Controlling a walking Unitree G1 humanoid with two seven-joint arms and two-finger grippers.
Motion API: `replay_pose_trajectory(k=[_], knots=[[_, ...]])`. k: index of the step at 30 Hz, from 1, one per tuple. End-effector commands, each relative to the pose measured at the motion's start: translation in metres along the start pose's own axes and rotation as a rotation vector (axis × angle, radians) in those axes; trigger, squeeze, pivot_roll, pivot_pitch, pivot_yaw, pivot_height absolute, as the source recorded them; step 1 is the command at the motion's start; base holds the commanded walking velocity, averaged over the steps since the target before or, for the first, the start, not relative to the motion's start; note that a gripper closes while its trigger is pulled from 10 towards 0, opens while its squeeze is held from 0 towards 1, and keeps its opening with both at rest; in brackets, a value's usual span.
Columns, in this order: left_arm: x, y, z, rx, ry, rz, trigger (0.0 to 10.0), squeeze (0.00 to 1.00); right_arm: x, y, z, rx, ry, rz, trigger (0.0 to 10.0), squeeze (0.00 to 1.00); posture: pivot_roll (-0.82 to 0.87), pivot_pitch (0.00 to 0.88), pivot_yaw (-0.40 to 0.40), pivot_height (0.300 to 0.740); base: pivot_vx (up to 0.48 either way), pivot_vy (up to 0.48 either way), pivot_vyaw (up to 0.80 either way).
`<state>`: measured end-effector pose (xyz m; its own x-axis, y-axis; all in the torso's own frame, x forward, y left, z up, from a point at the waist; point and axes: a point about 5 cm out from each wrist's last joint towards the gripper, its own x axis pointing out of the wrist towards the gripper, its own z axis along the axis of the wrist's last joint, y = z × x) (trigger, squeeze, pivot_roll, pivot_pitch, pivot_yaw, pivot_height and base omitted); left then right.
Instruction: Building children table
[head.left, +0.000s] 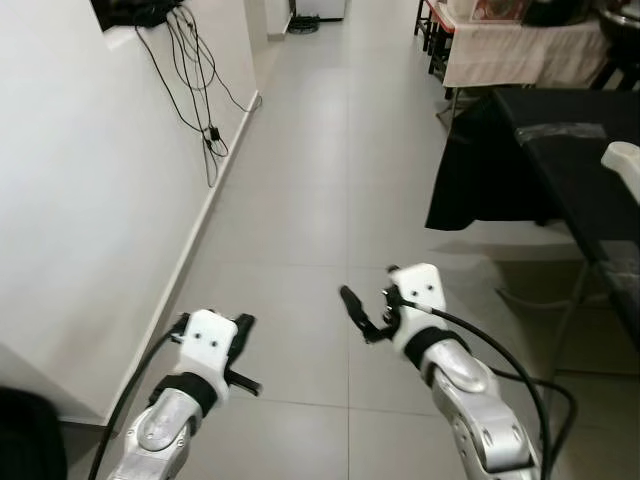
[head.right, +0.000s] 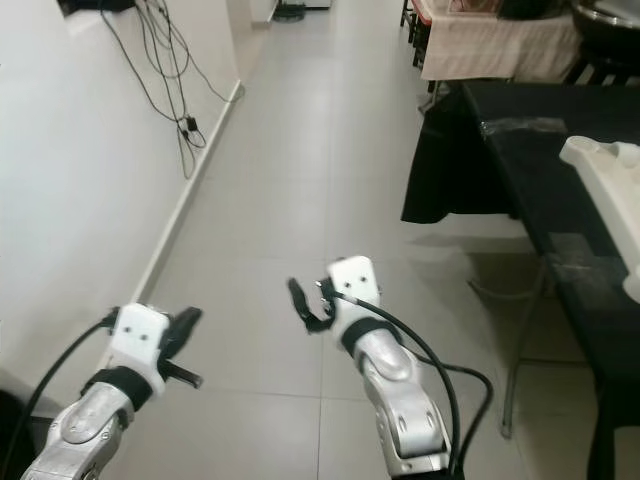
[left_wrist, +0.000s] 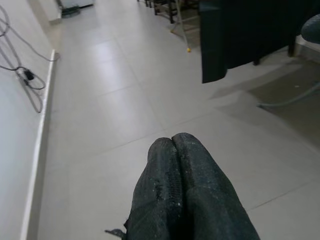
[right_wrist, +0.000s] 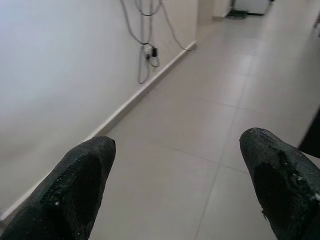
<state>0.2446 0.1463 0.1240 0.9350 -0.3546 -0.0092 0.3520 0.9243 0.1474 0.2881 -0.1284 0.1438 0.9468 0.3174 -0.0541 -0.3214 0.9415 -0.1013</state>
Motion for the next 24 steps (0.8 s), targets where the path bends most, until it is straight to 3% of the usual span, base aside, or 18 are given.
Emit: replay_pose_trajectory(k=[1, 24], knots=[[-0.0002, -0.0014, -0.0033, -0.013, 0.016, -0.012, 10.0, 0.0, 0.0004, 0.001, -0.0016, 0.009, -0.004, 0.002, 10.0, 0.0, -0.08, 0.124, 0.031, 0.74, 0.292, 0.0, 0.0], [0.0013, -0.0009, -0.0051, -0.042, 0.018, -0.03, 10.0, 0.0, 0.0044, -0.0023, -0.0073, 0.06, 0.008, -0.012, 10.0, 0.0, -0.07, 0.117, 0.029, 0.74, 0.33, 0.0, 0.0]])
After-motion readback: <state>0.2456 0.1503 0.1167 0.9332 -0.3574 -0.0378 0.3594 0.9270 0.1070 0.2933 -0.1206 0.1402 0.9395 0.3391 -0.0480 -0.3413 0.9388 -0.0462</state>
